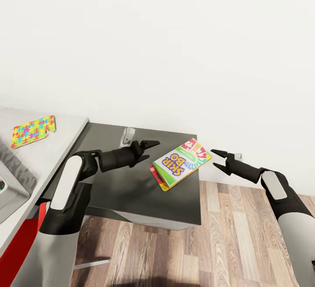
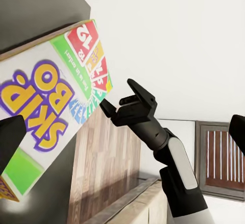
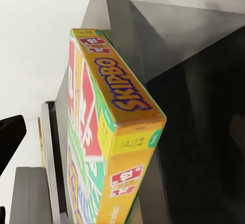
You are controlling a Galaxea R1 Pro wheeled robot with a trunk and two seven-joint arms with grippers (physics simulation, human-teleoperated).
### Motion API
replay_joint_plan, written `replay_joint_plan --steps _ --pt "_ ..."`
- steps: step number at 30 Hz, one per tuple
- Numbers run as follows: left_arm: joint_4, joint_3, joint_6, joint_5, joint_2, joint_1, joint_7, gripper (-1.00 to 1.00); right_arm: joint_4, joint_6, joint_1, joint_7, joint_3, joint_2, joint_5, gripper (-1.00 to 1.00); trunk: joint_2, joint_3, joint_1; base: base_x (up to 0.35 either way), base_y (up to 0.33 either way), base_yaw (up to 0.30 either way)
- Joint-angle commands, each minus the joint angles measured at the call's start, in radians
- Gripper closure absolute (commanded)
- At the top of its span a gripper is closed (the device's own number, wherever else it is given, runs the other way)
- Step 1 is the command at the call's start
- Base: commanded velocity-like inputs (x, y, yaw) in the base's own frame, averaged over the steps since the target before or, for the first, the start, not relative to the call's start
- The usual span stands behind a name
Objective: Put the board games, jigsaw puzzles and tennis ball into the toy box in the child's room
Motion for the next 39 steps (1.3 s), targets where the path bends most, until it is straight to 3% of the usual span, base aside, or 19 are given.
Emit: replay_joint_plan --steps 1,39 --pt "-0.001 0.001 0.001 0.01 0.0 -0.001 0.01 -1.0 0.0 0.006 -0.001 0.005 -0.002 0.001 0.004 -1.0 0.0 -0.001 0.0 0.0 0.0 0.013" --pt "-0.001 0.0 0.001 0.01 -0.008 -0.001 0.011 -1.0 -0.001 0.006 -0.001 0.005 0.002 0.002 0.006 -1.0 0.0 0.001 0.0 0.0 0.0 0.047"
